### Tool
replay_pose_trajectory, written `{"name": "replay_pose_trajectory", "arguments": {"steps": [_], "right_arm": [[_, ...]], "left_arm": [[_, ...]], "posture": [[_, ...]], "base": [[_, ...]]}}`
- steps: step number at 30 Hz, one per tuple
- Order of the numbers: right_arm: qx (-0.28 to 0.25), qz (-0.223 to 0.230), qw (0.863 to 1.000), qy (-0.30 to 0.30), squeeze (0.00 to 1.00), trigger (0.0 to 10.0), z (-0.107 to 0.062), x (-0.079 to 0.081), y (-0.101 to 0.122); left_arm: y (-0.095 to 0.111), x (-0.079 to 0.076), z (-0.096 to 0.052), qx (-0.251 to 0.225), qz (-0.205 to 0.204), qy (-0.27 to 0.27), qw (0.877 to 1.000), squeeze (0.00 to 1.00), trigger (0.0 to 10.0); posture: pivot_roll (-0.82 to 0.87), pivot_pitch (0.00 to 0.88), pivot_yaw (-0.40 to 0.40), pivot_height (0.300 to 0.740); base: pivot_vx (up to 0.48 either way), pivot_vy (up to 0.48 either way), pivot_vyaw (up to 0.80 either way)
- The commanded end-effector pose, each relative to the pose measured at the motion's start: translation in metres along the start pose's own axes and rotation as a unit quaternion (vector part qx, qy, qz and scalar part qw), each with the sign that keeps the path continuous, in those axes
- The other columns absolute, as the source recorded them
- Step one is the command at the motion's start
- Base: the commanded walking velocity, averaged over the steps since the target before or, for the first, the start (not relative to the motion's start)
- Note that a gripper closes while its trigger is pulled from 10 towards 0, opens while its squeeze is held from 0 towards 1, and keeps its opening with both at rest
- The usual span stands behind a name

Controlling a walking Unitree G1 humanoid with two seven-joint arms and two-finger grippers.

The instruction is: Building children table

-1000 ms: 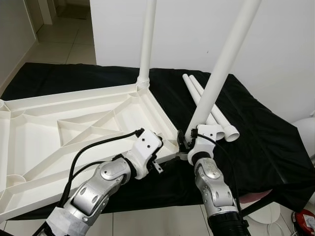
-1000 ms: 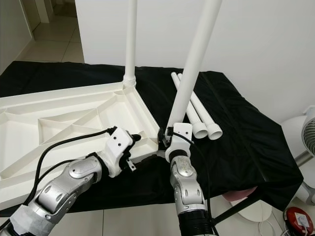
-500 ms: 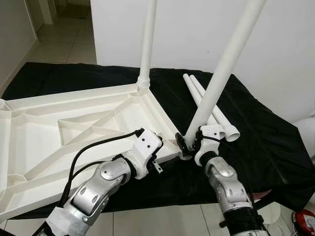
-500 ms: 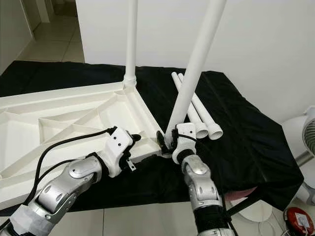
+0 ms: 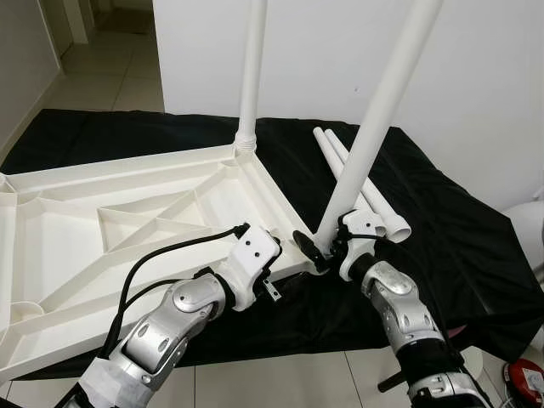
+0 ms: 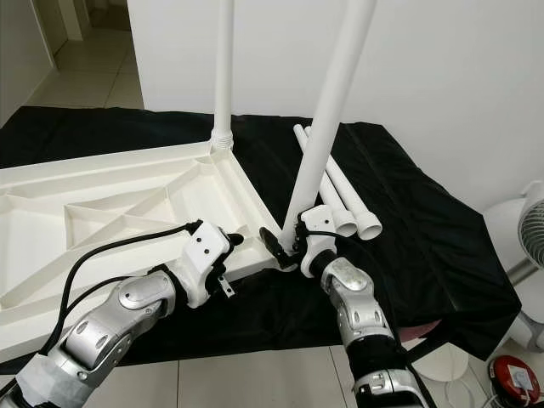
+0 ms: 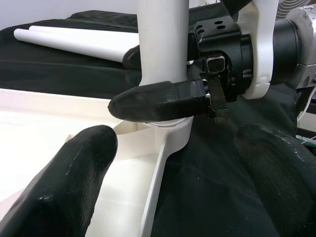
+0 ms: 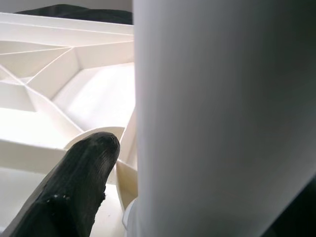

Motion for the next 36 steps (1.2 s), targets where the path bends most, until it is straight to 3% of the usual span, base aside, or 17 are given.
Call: {"name": "replay_pose_trajectory", "arguments": {"steps": [1,2,5,7,9,22,23,24,35,36], "right_arm": [[0.005,-0.003,1.0,0.014,0.0,10.0,0.002,0.001,-0.001],[0.018,-0.01,1.0,0.018,0.0,4.8,0.004,-0.002,-0.005],[0.023,-0.014,0.999,0.018,0.0,4.8,0.005,-0.003,-0.007],[0.031,-0.012,0.999,0.021,0.0,0.1,0.006,-0.004,-0.01],[0.033,-0.008,0.999,0.023,0.0,0.0,0.006,-0.005,-0.012],[0.049,0.001,0.998,0.032,0.0,0.0,0.002,-0.007,-0.026],[0.049,0.004,0.998,0.024,0.0,8.3,0.002,-0.007,-0.028],[0.051,0.009,0.999,0.011,0.0,10.0,0.002,-0.008,-0.03],[0.052,0.018,0.995,-0.08,0.0,10.0,0.004,-0.017,-0.036],[0.049,0.031,0.992,-0.11,0.0,10.0,0.003,-0.019,-0.035]], "left_arm": [[0.006,-0.017,0.001,-0.012,0.005,-0.075,0.997,0.0,10.0],[0.006,-0.017,0.002,-0.013,0.006,-0.074,0.997,0.0,10.0],[0.006,-0.016,0.002,-0.013,0.006,-0.073,0.997,0.0,10.0],[0.006,-0.016,0.001,-0.013,0.006,-0.072,0.997,0.0,10.0],[0.007,-0.016,0.001,-0.012,0.006,-0.071,0.997,0.0,10.0],[0.007,-0.014,0.0,-0.012,0.005,-0.065,0.998,0.0,10.0],[0.007,-0.014,0.0,-0.012,0.005,-0.065,0.998,0.0,10.0],[0.006,-0.014,0.0,-0.011,0.005,-0.065,0.998,0.0,10.0],[0.006,-0.015,-0.001,-0.01,0.004,-0.068,0.998,0.0,10.0],[0.006,-0.016,-0.001,-0.01,0.003,-0.069,0.998,0.0,10.0]], "posture": [[0.0,0.0,-0.09,0.74],[0.01,0.0,-0.091,0.74],[0.01,0.0,-0.091,0.74],[0.01,0.0,-0.095,0.74],[0.01,0.0,-0.095,0.74],[0.02,0.0,-0.102,0.74],[0.02,0.0,-0.102,0.74],[0.02,0.0,-0.102,0.74],[0.01,0.0,-0.099,0.74],[0.01,0.0,-0.103,0.74]], "base": [[0.0,0.0,0.0],[0.0,0.0,0.0],[0.0,0.0,0.0],[0.0,0.0,0.0],[0.0,0.0,0.0],[0.0,0.0,0.0],[0.0,0.0,0.0],[0.0,0.0,0.0],[0.0,0.0,0.0],[0.0,0.0,0.0]]}}
Point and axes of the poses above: a point about 5 cm out from each wrist's last joint towards the gripper, its own z axis pointing out of the wrist towards the gripper, its own y axis along the axis of the wrist's last joint, x = y × z, the point moved 6 cm from there along z, pointing out of the wrist towards the gripper, and after that the axes turned 9 degrees about z, right-handed, at the moved point
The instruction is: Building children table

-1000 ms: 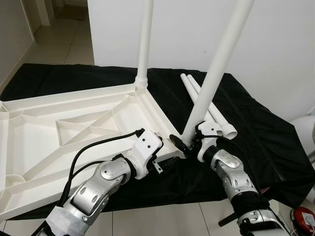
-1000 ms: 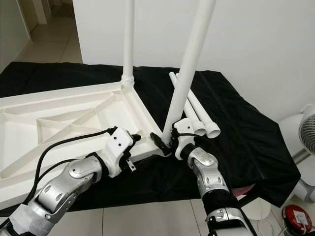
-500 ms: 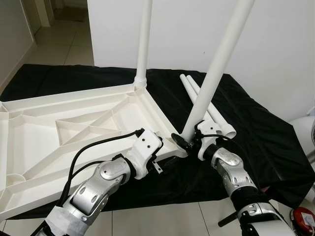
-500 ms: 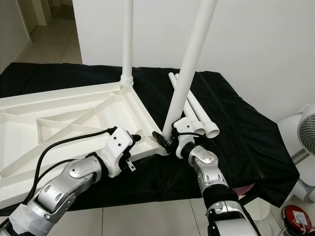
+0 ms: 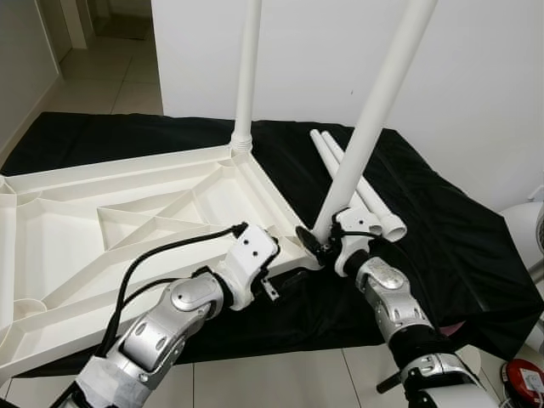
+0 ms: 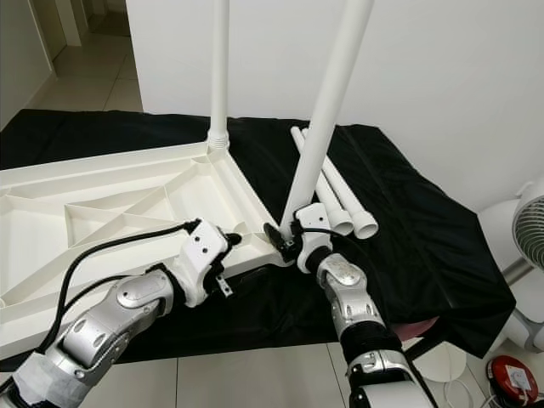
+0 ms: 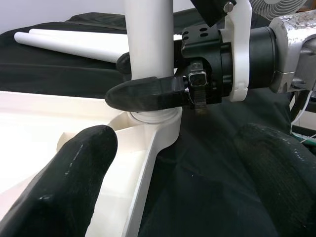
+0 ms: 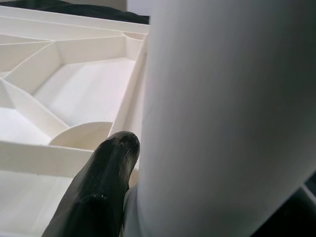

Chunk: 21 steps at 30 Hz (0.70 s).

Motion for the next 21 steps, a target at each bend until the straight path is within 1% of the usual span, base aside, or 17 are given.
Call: {"name": "replay_pose_trajectory", "arguments": {"steps": [1,3,6,7,8,10,11,12,14,15,16,18,21], "right_arm": [[0.041,0.025,0.998,-0.042,0.0,10.0,-0.007,-0.009,-0.024],[0.033,0.053,0.992,-0.112,0.0,10.0,-0.009,-0.015,-0.023],[0.033,0.053,0.992,-0.112,0.0,10.0,-0.009,-0.015,-0.023],[0.03,0.058,0.989,-0.134,0.0,10.0,-0.011,-0.016,-0.022],[0.024,0.062,0.983,-0.171,0.0,10.0,-0.015,-0.015,-0.021],[0.024,0.062,0.983,-0.171,0.0,10.0,-0.015,-0.015,-0.021],[0.019,0.064,0.978,-0.196,0.0,10.0,-0.018,-0.015,-0.02],[0.019,0.064,0.978,-0.196,0.0,10.0,-0.018,-0.015,-0.02],[0.006,0.072,0.968,-0.24,0.0,10.0,-0.028,-0.003,-0.018],[0.006,0.072,0.968,-0.24,0.0,10.0,-0.028,-0.003,-0.018],[0.007,0.078,0.967,-0.243,0.0,10.0,-0.029,0.003,-0.018],[0.005,0.076,0.967,-0.245,0.0,10.0,-0.03,0.006,-0.017],[0.005,0.073,0.966,-0.248,0.0,10.0,-0.031,0.005,-0.014]], "left_arm": [[0.007,-0.017,0.001,-0.014,0.003,-0.068,0.998,0.0,10.0],[0.006,-0.019,0.001,-0.014,0.003,-0.07,0.997,0.0,10.0],[0.006,-0.019,0.001,-0.014,0.003,-0.07,0.997,0.0,10.0],[0.006,-0.019,0.0,-0.014,0.003,-0.071,0.997,0.0,10.0],[0.006,-0.02,0.001,-0.014,0.003,-0.072,0.997,0.0,10.0],[0.006,-0.02,0.001,-0.014,0.003,-0.072,0.997,0.0,10.0],[0.006,-0.02,0.001,-0.014,0.003,-0.073,0.997,0.0,10.0],[0.006,-0.02,0.001,-0.014,0.003,-0.073,0.997,0.0,10.0],[0.007,-0.018,0.002,-0.016,0.005,-0.072,0.997,0.0,10.0],[0.007,-0.018,0.002,-0.016,0.005,-0.072,0.997,0.0,10.0],[0.007,-0.018,0.002,-0.017,0.006,-0.07,0.997,0.0,10.0],[0.008,-0.017,0.002,-0.018,0.006,-0.07,0.997,0.0,10.0],[0.007,-0.018,0.002,-0.017,0.007,-0.069,0.997,0.0,10.0]], "posture": [[0.01,0.0,-0.103,0.74],[0.01,0.0,-0.103,0.74],[0.01,0.0,-0.103,0.74],[0.01,0.0,-0.102,0.74],[0.01,0.0,-0.102,0.74],[0.01,0.0,-0.102,0.74],[0.01,0.0,-0.102,0.74],[0.01,0.0,-0.102,0.74],[0.01,0.0,-0.111,0.74],[0.01,0.0,-0.111,0.74],[0.01,0.0,-0.112,0.74],[0.01,0.0,-0.112,0.74],[0.01,0.0,-0.114,0.74]], "base": [[0.0,0.0,0.0],[0.0,0.0,0.0],[0.0,0.0,0.0],[0.0,0.0,0.0],[0.0,0.0,0.0],[0.0,0.0,0.0],[0.0,0.0,0.0],[0.0,0.0,0.0],[0.0,0.0,0.0],[0.0,0.0,0.0],[0.0,0.0,0.0],[0.0,0.0,0.0],[0.0,0.0,0.0]]}}
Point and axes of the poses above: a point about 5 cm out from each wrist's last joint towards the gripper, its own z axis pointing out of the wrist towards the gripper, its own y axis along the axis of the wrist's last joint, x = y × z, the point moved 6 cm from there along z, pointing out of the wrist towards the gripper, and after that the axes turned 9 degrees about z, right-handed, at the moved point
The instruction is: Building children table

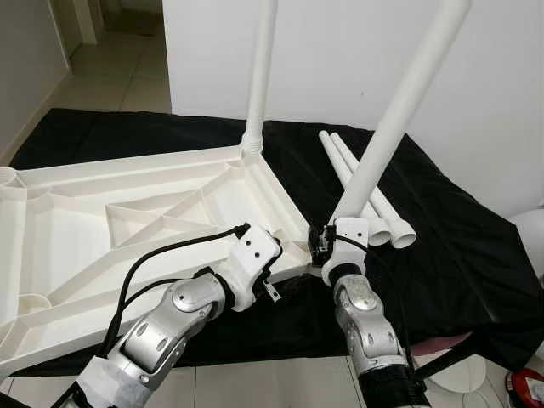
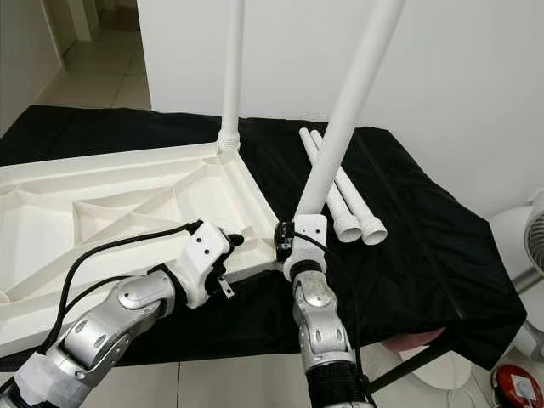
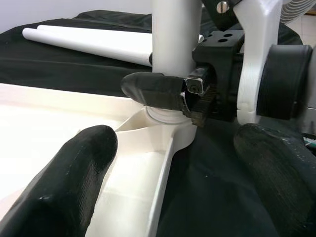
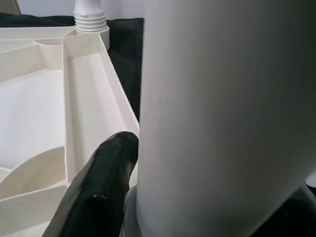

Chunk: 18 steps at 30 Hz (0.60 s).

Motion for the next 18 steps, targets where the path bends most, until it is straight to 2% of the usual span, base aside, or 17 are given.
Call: {"name": "replay_pose_trajectory", "arguments": {"steps": [1,2,3,4,5,6,10,16,17,18], "right_arm": [[0.041,0.003,0.999,-0.028,0.0,10.0,-0.006,-0.0125,-0.0202],[0.041,0.001,0.999,-0.025,0.0,10.0,-0.0062,-0.012,-0.0194],[0.039,0.0,0.999,-0.02,0.12,10.0,-0.0061,-0.0111,-0.0183],[0.037,-0.005,0.999,-0.016,0.5,10.0,-0.0057,-0.0105,-0.0171],[0.034,-0.009,0.999,-0.014,0.5,10.0,-0.0054,-0.0101,-0.0163],[0.036,-0.005,0.999,-0.011,1.0,10.0,-0.006,-0.0094,-0.0161],[0.032,0.001,0.999,0.004,1.0,10.0,-0.007,-0.0076,-0.0148],[0.016,0.0,0.999,0.047,1.0,10.0,-0.0069,-0.0147,-0.0119],[0.011,-0.006,0.998,0.06,0.84,10.0,-0.0059,-0.0161,-0.0105],[0.011,-0.006,0.998,0.06,0.84,10.0,-0.0059,-0.0161,-0.0105]], "left_arm": [[0.0048,-0.0159,0.0017,-0.014,0.006,-0.065,0.998,0.0,10.0],[0.0045,-0.0148,0.0017,-0.014,0.006,-0.064,0.998,0.0,10.0],[0.0045,-0.0136,0.0018,-0.014,0.007,-0.062,0.998,0.0,10.0],[0.0046,-0.0125,0.0019,-0.014,0.008,-0.061,0.998,0.0,10.0],[0.0047,-0.0118,0.002,-0.014,0.008,-0.06,0.998,0.0,10.0],[0.0049,-0.0119,0.0019,-0.014,0.008,-0.06,0.998,0.0,10.0],[0.0045,-0.0114,0.0017,-0.014,0.009,-0.059,0.998,0.0,10.0],[0.0044,-0.0119,0.0011,-0.014,0.009,-0.059,0.998,0.0,10.0],[0.0044,-0.0121,0.001,-0.014,0.009,-0.059,0.998,0.0,10.0],[0.0044,-0.0121,0.001,-0.014,0.009,-0.059,0.998,0.0,10.0]], "posture": [[0.01,0.0,-0.114,0.74],[0.01,0.0,-0.114,0.74],[0.01,0.0,-0.114,0.74],[0.01,0.0,-0.114,0.74],[0.01,0.0,-0.114,0.74],[0.01,0.0,-0.116,0.74],[0.01,0.0,-0.116,0.74],[0.01,0.0,-0.113,0.74],[0.01,0.0,-0.112,0.74],[0.01,0.0,-0.112,0.74]], "base": [[0.0,0.0,0.0],[0.0,0.0,0.0],[0.0,0.0,0.0],[0.0,0.0,0.0],[0.0,0.0,0.0],[0.0,0.0,0.0],[0.0,0.0,0.0],[0.0,0.0,0.0],[0.0,0.0,0.0],[0.0,0.0,0.0]]}}
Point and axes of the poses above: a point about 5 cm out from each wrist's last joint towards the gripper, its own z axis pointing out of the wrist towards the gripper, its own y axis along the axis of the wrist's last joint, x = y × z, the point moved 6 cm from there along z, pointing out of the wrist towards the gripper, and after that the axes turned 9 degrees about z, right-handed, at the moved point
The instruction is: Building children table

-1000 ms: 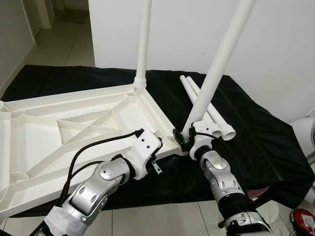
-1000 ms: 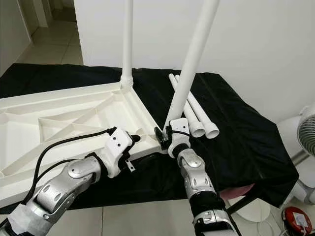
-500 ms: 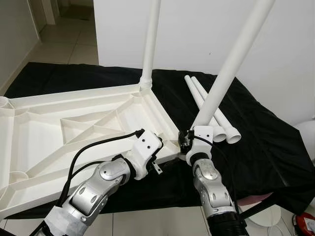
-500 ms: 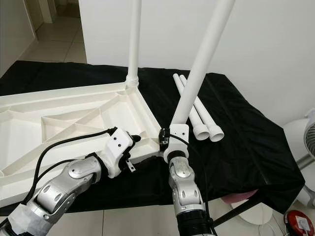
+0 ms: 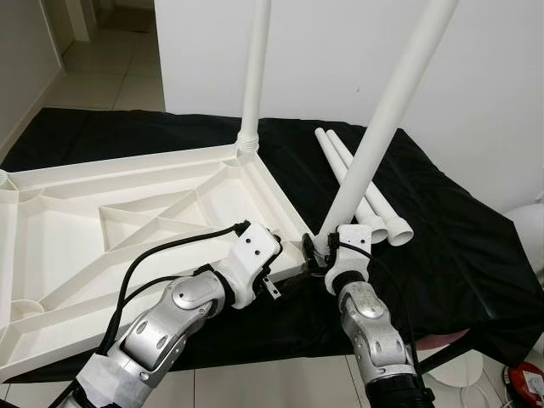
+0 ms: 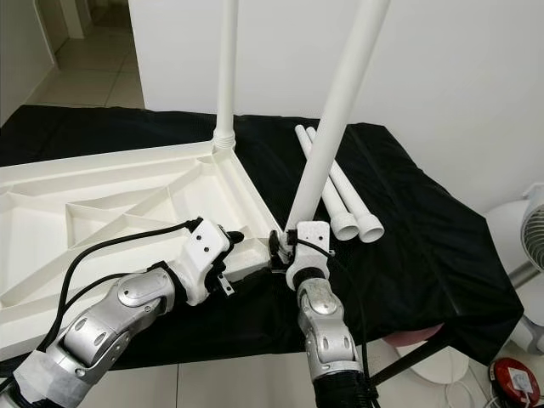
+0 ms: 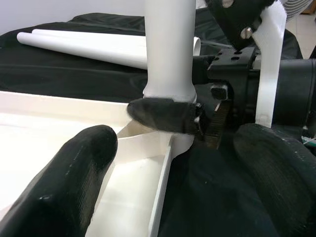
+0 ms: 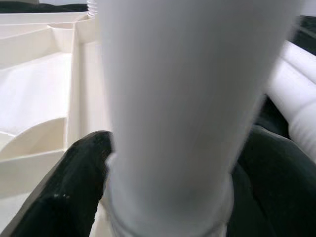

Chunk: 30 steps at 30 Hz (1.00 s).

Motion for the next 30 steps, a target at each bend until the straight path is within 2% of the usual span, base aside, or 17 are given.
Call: {"name": "replay_pose_trajectory", "arguments": {"steps": [1,2,7,10,17,30], "right_arm": [[0.001,0.0,1.0,0.003,0.84,10.0,0.0,-0.005,-0.002],[-0.003,-0.004,1.0,0.015,0.0,10.0,0.001,-0.007,-0.001],[-0.016,-0.016,0.998,0.054,0.0,10.0,0.003,-0.009,0.006],[-0.025,-0.033,0.993,0.115,0.0,10.0,0.007,-0.006,0.012],[-0.027,-0.026,0.983,0.178,0.0,10.0,0.015,0.001,0.017],[-0.014,-0.017,0.974,0.227,0.0,10.0,0.025,0.011,0.012]], "left_arm": [[0.002,-0.014,0.001,-0.011,0.002,-0.06,0.998,0.0,10.0],[0.002,-0.015,0.001,-0.011,0.002,-0.06,0.998,0.0,10.0],[0.003,-0.014,0.001,-0.011,0.003,-0.06,0.998,0.0,10.0],[0.003,-0.012,0.001,-0.011,0.003,-0.057,0.998,0.0,10.0],[0.005,-0.012,0.001,-0.012,0.004,-0.059,0.998,0.0,10.0],[0.006,-0.014,0.001,-0.012,0.003,-0.059,0.998,0.0,10.0]], "posture": [[0.01,0.0,-0.112,0.74],[0.0,0.0,-0.111,0.74],[0.0,0.0,-0.106,0.74],[0.0,0.0,-0.097,0.74],[0.01,0.0,-0.094,0.74],[0.03,0.0,-0.101,0.74]], "base": [[0.0,0.0,0.0],[0.0,0.0,0.0],[0.0,0.0,0.0],[0.0,0.0,0.0],[0.0,0.0,0.0],[0.0,0.0,0.0]]}}
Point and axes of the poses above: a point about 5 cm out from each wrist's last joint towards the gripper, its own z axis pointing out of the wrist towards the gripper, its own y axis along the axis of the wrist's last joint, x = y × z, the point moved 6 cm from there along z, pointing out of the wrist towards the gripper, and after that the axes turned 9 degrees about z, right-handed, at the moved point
